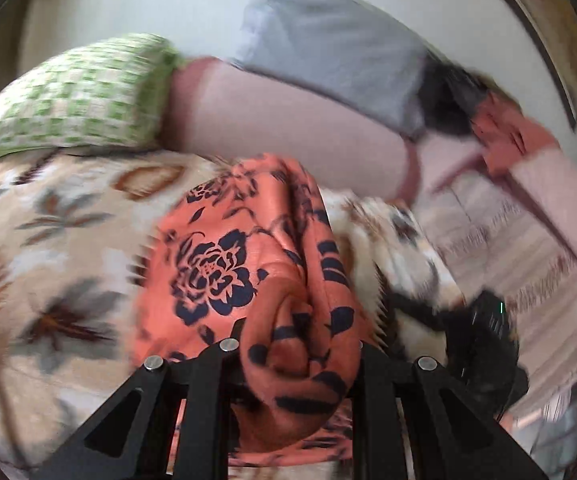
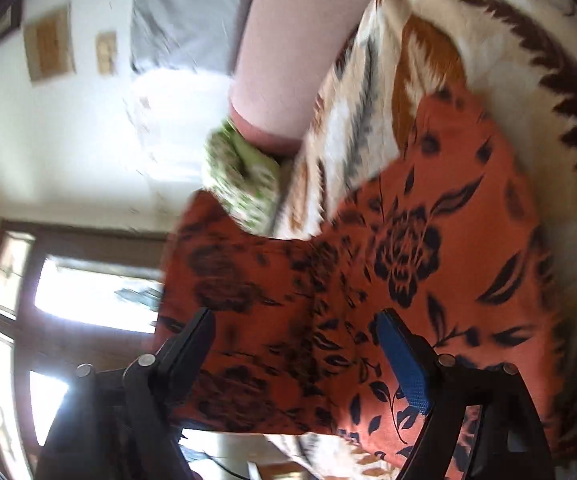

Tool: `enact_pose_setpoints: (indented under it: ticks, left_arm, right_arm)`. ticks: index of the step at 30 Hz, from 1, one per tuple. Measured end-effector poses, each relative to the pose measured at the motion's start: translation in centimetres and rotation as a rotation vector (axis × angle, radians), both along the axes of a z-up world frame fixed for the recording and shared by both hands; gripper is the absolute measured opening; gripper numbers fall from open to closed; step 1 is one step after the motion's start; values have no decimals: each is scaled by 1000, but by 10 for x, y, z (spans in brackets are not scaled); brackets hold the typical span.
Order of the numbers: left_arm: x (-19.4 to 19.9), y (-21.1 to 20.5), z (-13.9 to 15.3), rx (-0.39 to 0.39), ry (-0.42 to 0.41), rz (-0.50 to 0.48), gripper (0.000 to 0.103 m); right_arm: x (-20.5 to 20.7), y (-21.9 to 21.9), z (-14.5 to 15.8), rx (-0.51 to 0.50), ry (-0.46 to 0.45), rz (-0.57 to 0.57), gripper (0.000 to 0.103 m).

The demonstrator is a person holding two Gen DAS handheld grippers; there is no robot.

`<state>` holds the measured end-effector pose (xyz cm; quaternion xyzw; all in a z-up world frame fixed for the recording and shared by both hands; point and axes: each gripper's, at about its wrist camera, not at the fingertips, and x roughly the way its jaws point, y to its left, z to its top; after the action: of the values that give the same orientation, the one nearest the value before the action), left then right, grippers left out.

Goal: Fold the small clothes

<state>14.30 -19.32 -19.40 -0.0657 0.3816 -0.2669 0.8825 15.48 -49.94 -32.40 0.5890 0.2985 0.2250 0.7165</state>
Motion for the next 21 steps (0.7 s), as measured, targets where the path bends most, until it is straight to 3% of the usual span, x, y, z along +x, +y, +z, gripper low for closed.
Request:
enact_pose_setpoints:
  ticks: [3,4,6,9,11,12,13,17,19,21]
  left_arm:
    - [-4,-61,-43,99,63,-103,19]
    - [-3,-77,-62,154,117,-125,20]
    - [-1,-86,-85,193,206,-131,21]
    - [-12,-74,-72,185,159,-181,26]
    - [-25,-54,-48,137,104,-255,40]
    - [-31,-44,-37,110,76,-277,53]
    - [-36,-30,-25,101,32,-278,65]
    - [-30,7,-16,199,-75,-174,69]
    - [-10,23,-32,279,-41,-83,69]
    - [11,32,-54,310,34,-37,69]
  right_arm:
    - [2,-21,-16,74,31,6,85]
    - [2,-28,-23,98,52,-10,85]
    - [9,-34,-36,138,99,-29,85]
    - [16,-37,-38,117,123,-33,85]
    - [27,-32,-36,80,139,-11,85]
    - [32,-27,-35,49,156,-6,85]
    - [35,-24,-35,20,170,-14,85]
    - [45,-12,-25,-61,166,-8,84]
    - [49,-3,-25,-145,196,-2,83]
    - [53,7,-25,-236,224,5,77]
